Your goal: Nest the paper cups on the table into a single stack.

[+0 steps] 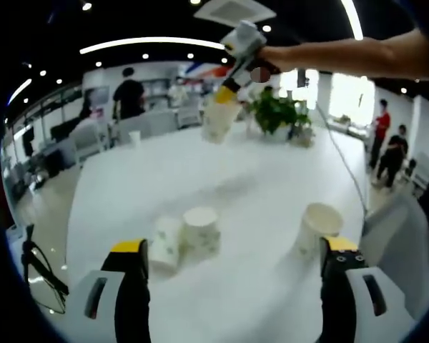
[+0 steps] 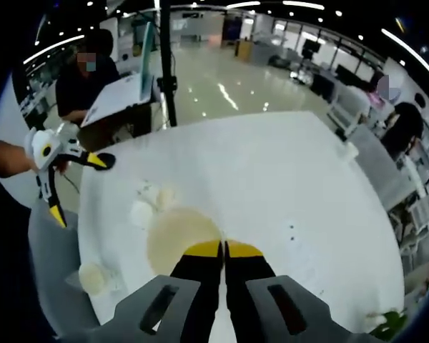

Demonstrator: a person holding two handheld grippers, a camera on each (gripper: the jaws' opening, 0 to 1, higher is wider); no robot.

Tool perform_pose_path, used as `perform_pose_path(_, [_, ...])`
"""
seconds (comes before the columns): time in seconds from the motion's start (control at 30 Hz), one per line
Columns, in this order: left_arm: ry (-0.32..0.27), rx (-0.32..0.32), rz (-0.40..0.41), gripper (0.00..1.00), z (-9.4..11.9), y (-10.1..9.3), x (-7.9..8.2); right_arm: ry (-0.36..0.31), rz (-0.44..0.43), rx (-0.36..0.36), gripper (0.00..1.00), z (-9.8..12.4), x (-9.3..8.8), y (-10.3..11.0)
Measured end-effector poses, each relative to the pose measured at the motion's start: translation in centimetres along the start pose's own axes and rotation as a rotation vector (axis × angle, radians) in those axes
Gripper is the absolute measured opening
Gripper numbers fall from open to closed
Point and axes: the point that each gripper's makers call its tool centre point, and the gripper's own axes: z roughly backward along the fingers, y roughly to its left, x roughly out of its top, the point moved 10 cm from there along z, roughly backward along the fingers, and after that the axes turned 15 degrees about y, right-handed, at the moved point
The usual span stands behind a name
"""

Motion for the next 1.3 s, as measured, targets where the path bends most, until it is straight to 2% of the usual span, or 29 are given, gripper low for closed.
perform_pose_path(0.17, [0.013, -0.002, -0.002, 0.98, 0.0, 0.4, 0.2, 0.019, -0.004, -0.003, 0.0, 0.5, -0.8, 0.5])
perform_pose_path(0.5, [0.005, -0.006, -0.015, 0.98, 0.5, -0.3, 0.3, 0.03, -0.02, 0.001, 0.0, 1.3, -2.1, 1.8])
perform_pose_path(0.93, [0.029, -0.013, -0.009, 0.98, 0.5, -0.7, 0.2, 0.052, -0.043, 0.068, 0.0, 1.5, -3.1, 4.2])
perform_pose_path(1.3, [0.016, -0.015, -0.017, 0.98, 0.4, -1.0, 1.0, 0.05, -0.054, 0.075, 0.0, 1.9, -4.0, 4.9])
